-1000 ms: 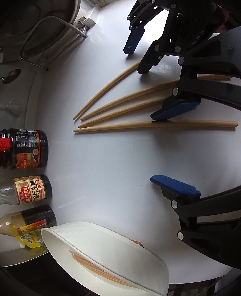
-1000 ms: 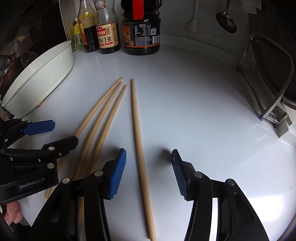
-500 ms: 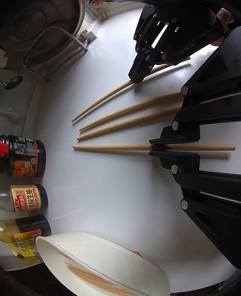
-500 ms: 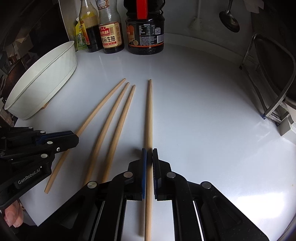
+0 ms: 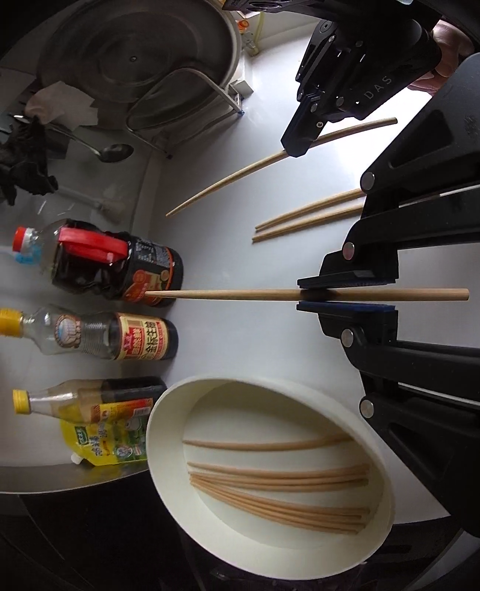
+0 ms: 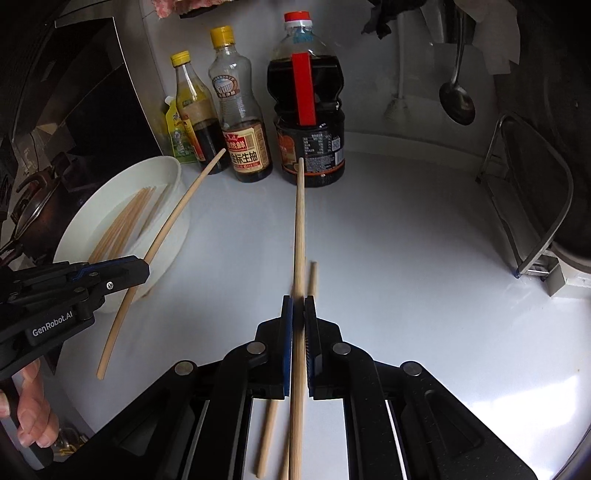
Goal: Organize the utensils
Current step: 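Close the right tool on one chopstick while the left tool grasps another, then carry the right tool's chopstick into the basin while the left tool carries its own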
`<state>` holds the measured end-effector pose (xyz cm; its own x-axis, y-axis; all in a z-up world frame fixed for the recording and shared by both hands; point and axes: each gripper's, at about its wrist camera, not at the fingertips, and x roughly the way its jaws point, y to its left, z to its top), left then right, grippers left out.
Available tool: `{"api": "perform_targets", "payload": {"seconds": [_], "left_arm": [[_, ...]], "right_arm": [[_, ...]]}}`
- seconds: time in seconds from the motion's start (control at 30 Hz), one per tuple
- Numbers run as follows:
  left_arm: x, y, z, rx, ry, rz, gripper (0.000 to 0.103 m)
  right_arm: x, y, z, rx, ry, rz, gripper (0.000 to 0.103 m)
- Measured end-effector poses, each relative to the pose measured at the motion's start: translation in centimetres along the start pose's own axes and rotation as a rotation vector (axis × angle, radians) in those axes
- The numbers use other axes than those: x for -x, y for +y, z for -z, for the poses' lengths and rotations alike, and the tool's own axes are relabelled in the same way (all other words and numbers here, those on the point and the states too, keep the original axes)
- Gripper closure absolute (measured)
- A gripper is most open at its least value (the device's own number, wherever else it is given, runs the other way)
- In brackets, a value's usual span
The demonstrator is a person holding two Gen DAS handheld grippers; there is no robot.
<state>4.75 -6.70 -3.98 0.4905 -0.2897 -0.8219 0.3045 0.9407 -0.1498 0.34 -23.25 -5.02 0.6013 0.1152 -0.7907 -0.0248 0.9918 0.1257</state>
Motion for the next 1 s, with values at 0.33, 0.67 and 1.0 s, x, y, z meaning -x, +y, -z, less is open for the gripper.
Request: {"api": "perform_targets", "payload": {"seconds": [0.33,0.67,1.0], "left_arm": [[4.0,11.4,-3.1,0.089,-0.068,-0.145,0.096],[0.9,19.7,-3.6,0.141,0.02,-0.174,0.096],[-3.0,22.4,-2.9,0.151,0.107,-0.153,0.096]], "right_arm": [[-2.2,10.7,-6.6,0.054,-0.035,-0.119,0.097],[-9.3,19.6,-8.9,0.075,0.085,-0.195,0.097],[-14.0,21.6,-8.2,0.024,0.199,-0.176,0.097]]}}
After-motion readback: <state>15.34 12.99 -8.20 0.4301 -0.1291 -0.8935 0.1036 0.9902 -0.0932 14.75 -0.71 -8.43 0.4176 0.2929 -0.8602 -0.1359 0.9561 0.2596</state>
